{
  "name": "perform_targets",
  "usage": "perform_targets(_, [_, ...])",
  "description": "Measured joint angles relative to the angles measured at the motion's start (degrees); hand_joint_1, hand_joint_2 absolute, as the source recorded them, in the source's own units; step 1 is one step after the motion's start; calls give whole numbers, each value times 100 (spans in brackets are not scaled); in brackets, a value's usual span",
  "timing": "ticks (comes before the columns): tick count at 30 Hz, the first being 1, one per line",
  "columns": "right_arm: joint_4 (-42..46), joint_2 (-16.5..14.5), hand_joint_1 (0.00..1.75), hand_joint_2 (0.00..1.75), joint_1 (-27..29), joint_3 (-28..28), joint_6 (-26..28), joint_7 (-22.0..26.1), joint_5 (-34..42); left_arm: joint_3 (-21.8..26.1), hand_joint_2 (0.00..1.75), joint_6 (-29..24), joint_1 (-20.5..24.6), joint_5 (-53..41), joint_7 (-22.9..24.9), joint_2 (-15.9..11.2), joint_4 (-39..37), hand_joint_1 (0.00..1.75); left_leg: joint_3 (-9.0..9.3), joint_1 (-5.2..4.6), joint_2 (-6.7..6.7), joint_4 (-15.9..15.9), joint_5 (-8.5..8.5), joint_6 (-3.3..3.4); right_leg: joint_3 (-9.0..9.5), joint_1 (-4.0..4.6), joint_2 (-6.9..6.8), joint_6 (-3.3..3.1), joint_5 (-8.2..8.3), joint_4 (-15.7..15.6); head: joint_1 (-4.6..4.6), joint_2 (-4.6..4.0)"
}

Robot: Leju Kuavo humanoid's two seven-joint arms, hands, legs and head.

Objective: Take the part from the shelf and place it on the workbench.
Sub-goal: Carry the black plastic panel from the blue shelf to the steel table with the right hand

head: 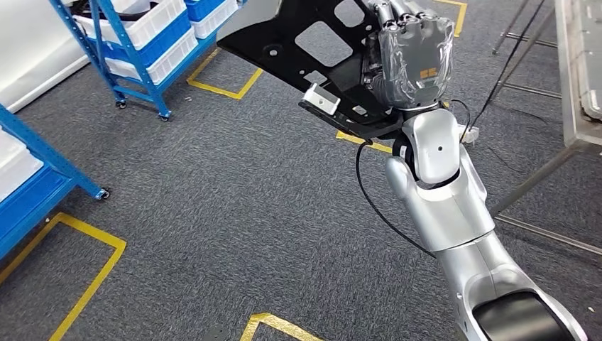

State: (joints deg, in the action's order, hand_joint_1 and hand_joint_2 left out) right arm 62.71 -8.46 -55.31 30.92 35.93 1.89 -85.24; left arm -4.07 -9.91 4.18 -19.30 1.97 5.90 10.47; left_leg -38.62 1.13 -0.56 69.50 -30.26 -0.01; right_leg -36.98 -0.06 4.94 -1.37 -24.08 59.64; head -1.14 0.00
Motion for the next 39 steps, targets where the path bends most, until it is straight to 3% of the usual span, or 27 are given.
perform_targets(1, [-1,1,175,175,-6,-5,1,-4,0,0,175,3,1,-6,1,-2,0,0,142,6,-135,-367,198,20,-3,2,79,15,-15,25,-2,0])
perform_targets(3, [-9,5,175,175,-15,-14,0,-10,0,-2,175,4,5,-10,2,-5,0,0,342,10,-355,-843,367,39,-39,-19,219,67,-27,69,-6,0])
perform_targets(4, [-15,13,175,175,-15,-20,0,-15,0,-3,175,5,11,-11,4,-7,0,0,374,3,-387,-901,349,43,-62,-35,285,102,-17,72,-5,0])
perform_targets(6, [-25,39,175,175,-11,-33,0,-21,1,-6,175,6,29,-11,6,-5,0,0,405,-1,-267,-962,374,80,-93,-59,377,172,6,54,-4,0])
perform_targets(8, [-30,67,175,175,-29,-49,1,-25,5,-7,175,5,38,-11,4,2,1,0,440,11,-112,-1042,417,154,-206,-30,128,221,-135,261,-26,0])
perform_targets(10, [-33,77,175,175,-47,-56,2,-27,11,-7,175,5,32,-12,2,8,2,0,456,-2,43,-1082,430,202,-515,-17,-279,258,-470,902,-48,0])
perform_targets(12, [-45,84,175,175,-36,-56,1,-27,13,-7,175,5,21,-12,3,7,1,0,458,-16,205,-1082,419,214,-824,-43,-431,289,-688,1526,-49,0])
perform_targets(13, [-55,92,175,175,-29,-57,1,-27,13,-7,175,5,19,-11,4,4,1,0,461,-19,284,-1081,411,212,-853,-57,-458,298,-652,1580,-49,0])
perform_targets(14, [-63,99,175,175,-26,-58,1,-27,13,-7,175,5,21,-11,4,2,1,0,469,-20,357,-1081,402,206,-760,-67,-487,301,-517,1404,-49,0])
perform_targets(15, [-70,106,175,175,-28,-59,1,-27,13,-7,175,5,23,-11,4,2,2,0,486,-21,429,-1080,388,193,-555,-71,-549,297,-317,1028,-50,0])
perform_targets(17, [-74,109,175,175,-37,-61,1,-27,13,-7,175,5,26,-12,4,5,2,0,525,-37,546,-1080,354,154,-129,-19,-797,256,-58,241,-49,0])
perform_targets(19, [-75,111,175,175,-42,-63,1,-27,13,-7,175,6,30,-11,4,5,2,0,561,-61,648,-1083,323,101,20,51,-904,198,-26,-51,-46,0])
perform_targets(21, [-74,117,175,175,-45,-69,2,-28,13,-7,175,7,38,-11,4,9,3,0,593,-58,733,-1089,286,37,29,58,-762,137,-9,-73,-44,0])
perform_targets(23, [-73,115,175,175,-64,-76,3,-29,13,-8,175,8,47,-21,3,14,4,0,552,-32,565,-912,131,-12,68,22,-629,66,13,-118,-40,0])
perform_targets(25, [-79,99,175,175,-81,-78,4,-29,4,-8,175,8,43,-40,2,15,4,0,291,-16,252,-297,-195,-27,94,-1,-497,15,21,-136,-35,0])
perform_targets(27, [-102,87,175,175,-84,-78,5,-29,-7,-9,175,8,21,-59,3,15,4,0,-81,-17,126,420,-439,-33,95,5,-334,-6,15,-118,-32,0])
perform_targets(28, [-117,86,175,175,-83,-78,5,-29,-9,-9,175,8,12,-69,4,15,4,0,-188,-16,111,571,-423,-31,94,10,-243,-11,9,-103,-31,0])
perform_targets(29, [-128,86,175,175,-86,-79,5,-29,-9,-9,175,8,10,-82,4,15,4,0,-199,-16,104,507,-299,-22,94,11,-151,-12,2,-83,-31,0])
perform_targets(30, [-136,86,175,175,-93,-81,5,-29,-9,-10,175,8,13,-94,3,15,4,0,-116,-15,83,245,-90,-10,95,9,-61,-8,-9,-59,-30,0])
perform_targets(32, [-140,87,175,175,-137,-85,3,-29,-9,-9,175,10,22,-109,2,15,4,0,164,-3,-130,-488,307,16,73,-2,103,28,-40,5,-32,0])
perform_targets(34, [-148,83,175,175,-211,-92,-11,-27,-10,-9,175,19,27,-113,2,14,4,0,320,3,-355,-873,429,36,10,-31,239,88,-49,60,-33,0])
perform_targets(35, [-151,86,175,175,-244,-101,-21,-25,-11,-9,175,25,31,-116,2,11,4,0,338,-9,-388,-897,413,50,-18,-49,302,125,-36,60,-31,0])
perform_targets(36, [-152,91,175,175,-274,-111,-38,-22,-11,-9,175,30,39,-124,1,10,4,0,345,-14,-336,-924,426,78,-39,-63,366,165,-17,46,-32,0])
perform_targets(37, [-148,105,175,175,-299,-123,-56,-19,-12,-9,175,37,48,-134,-2,9,4,0,358,-15,-270,-957,445,114,-51,-65,339,196,-19,48,-34,0])
perform_targets(39, [-131,127,175,175,-359,-138,-97,-10,-13,-9,175,45,52,-158,-13,11,4,0,385,-2,-124,-1029,487,190,-161,-29,28,243,-164,262,-55,0])
